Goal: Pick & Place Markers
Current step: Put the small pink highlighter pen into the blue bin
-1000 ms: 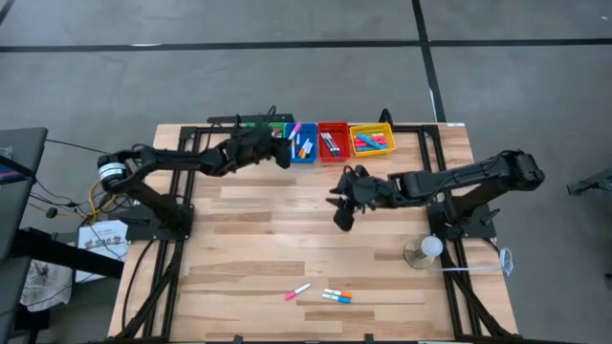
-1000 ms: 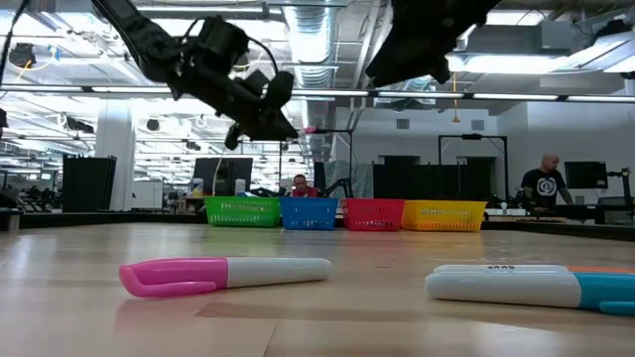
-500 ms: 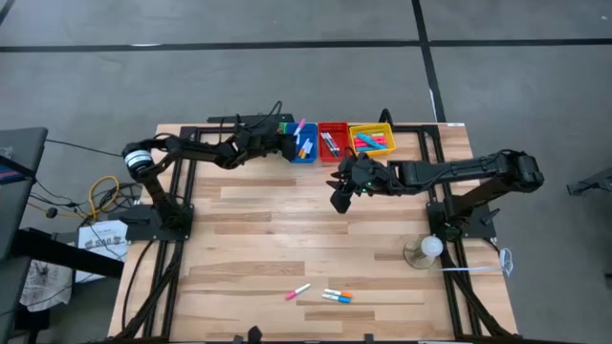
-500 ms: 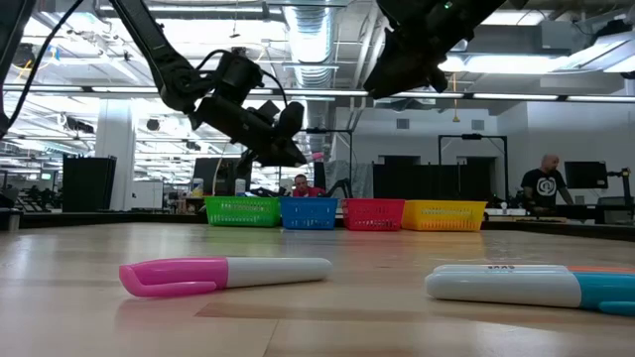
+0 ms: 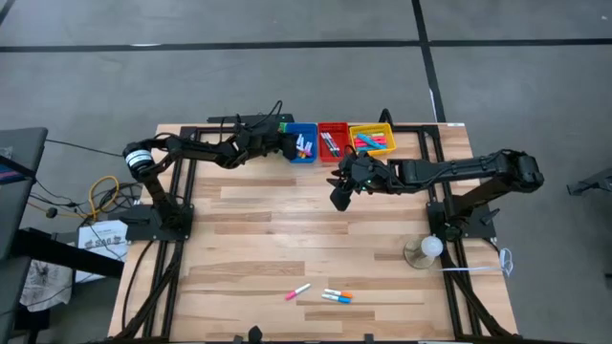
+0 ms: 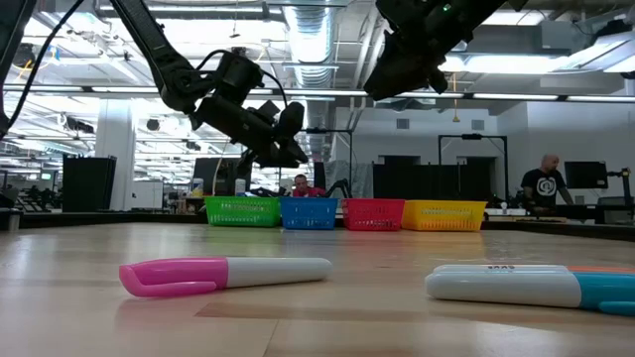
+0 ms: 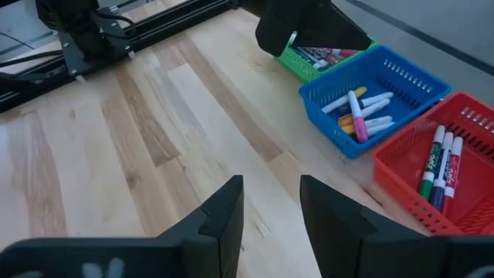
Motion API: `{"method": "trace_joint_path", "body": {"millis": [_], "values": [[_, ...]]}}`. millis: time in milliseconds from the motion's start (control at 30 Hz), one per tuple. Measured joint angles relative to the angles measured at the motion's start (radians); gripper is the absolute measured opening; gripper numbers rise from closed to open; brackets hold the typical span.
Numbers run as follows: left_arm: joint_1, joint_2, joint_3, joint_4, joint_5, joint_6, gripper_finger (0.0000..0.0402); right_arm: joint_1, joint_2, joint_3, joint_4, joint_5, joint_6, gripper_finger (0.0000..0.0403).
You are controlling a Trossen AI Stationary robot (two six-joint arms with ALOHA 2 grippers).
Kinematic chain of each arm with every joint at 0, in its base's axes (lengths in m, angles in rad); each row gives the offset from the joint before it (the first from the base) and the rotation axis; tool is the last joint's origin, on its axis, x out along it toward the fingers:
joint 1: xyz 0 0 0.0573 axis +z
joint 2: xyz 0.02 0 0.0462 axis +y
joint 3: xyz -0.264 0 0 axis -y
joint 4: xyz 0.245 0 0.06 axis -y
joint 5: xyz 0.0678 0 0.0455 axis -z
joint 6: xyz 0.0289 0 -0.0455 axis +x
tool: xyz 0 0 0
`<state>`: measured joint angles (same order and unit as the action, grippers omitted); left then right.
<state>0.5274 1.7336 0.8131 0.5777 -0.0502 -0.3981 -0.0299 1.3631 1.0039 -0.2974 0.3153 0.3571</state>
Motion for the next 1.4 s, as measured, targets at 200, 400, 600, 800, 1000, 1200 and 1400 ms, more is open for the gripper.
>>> {"method": "trace_joint_path", "body": {"millis": [200, 400, 600, 800, 1000, 1200, 1400], "values": [[-0.004, 0.0, 0.0, 0.0, 0.041, 0.0, 0.0125, 0.003, 0.0, 0.0, 0.0, 0.0, 0.0, 0.0118], [-0.01, -0.005, 0.0, -0.006, 0.138, 0.045, 0.0123, 0.019, 0.0, 0.0, -0.004, 0.0, 0.0, 0.0118], [-0.062, -0.059, -0.001, -0.043, 0.267, 0.136, 0.0115, 0.057, 0.0, 0.0, -0.009, -0.019, -0.046, 0.0118], [-0.165, -0.159, -0.002, -0.148, 0.293, 0.26, 0.0112, 0.11, 0.0, 0.0, -0.009, -0.116, -0.084, 0.0118], [-0.3, -0.26, -0.003, -0.3, 0.292, 0.357, 0.0112, 0.176, 0.0, 0.0, -0.009, -0.172, -0.104, 0.0118], [-0.463, -0.303, -0.027, -0.324, 0.286, 0.357, 0.0111, 0.257, 0.0, 0.0, -0.008, -0.234, -0.104, 0.0118], [-0.667, -0.303, -0.058, -0.325, 0.164, 0.28, 0.0111, 0.368, 0.0, 0.0, -0.008, -0.248, -0.092, 0.0118]]}}
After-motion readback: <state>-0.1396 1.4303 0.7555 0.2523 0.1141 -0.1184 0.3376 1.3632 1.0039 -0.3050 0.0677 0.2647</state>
